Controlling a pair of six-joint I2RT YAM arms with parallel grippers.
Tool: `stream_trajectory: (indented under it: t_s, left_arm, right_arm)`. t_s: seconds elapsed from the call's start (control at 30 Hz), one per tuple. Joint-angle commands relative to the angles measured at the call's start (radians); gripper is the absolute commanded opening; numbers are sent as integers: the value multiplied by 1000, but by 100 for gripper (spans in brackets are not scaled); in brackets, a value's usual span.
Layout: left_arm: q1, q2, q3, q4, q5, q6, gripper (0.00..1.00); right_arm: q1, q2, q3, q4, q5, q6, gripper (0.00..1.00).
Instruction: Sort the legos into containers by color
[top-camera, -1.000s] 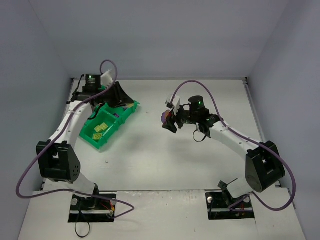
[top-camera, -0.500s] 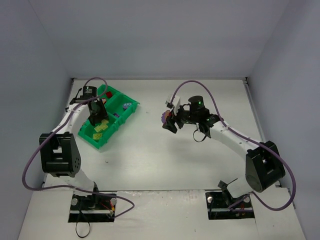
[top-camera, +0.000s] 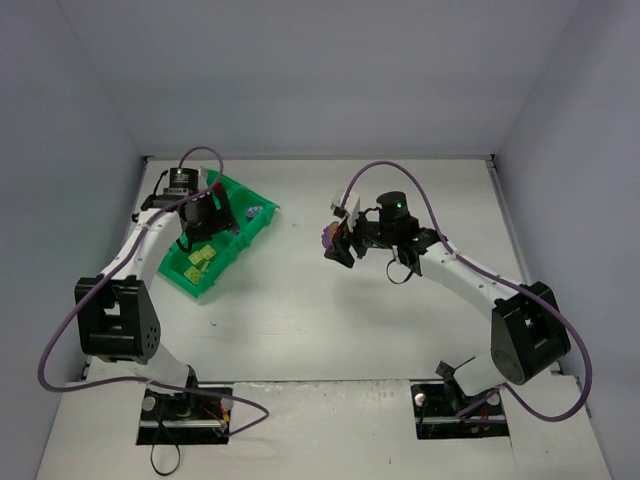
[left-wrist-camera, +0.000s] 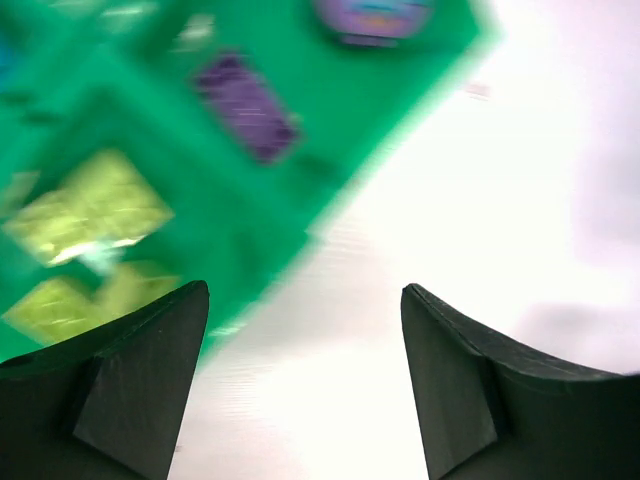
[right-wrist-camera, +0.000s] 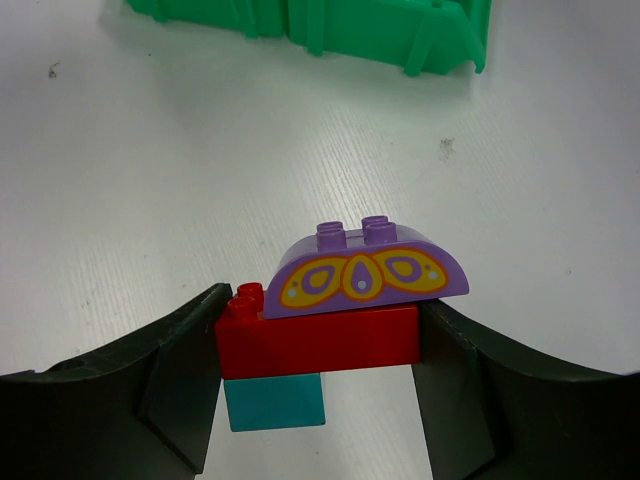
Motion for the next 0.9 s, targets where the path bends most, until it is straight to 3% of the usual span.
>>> stream_trajectory:
  t_s: [0.0,0.13,0.37,0.6,0.87]
  left_arm:
    - [-77,-120,71,102,250,10,71]
    - [-182,-125,71,246,497,-71,71]
    - [-329,-75,94,422,628,-163,71]
    - [-390,-18,124,437,651,-185,71]
    - [-403,30,137,343,591,-137,71]
  right_arm:
    - [2,-25,67,37,-46,-16,7]
    - [5,-11,96,17,-67,-20,8]
    - [19,-7,122,5,-75,-25,8]
    - [28,-13,119,5,-71,-23,8]
    - [28,-20,115,5,-69,-22,8]
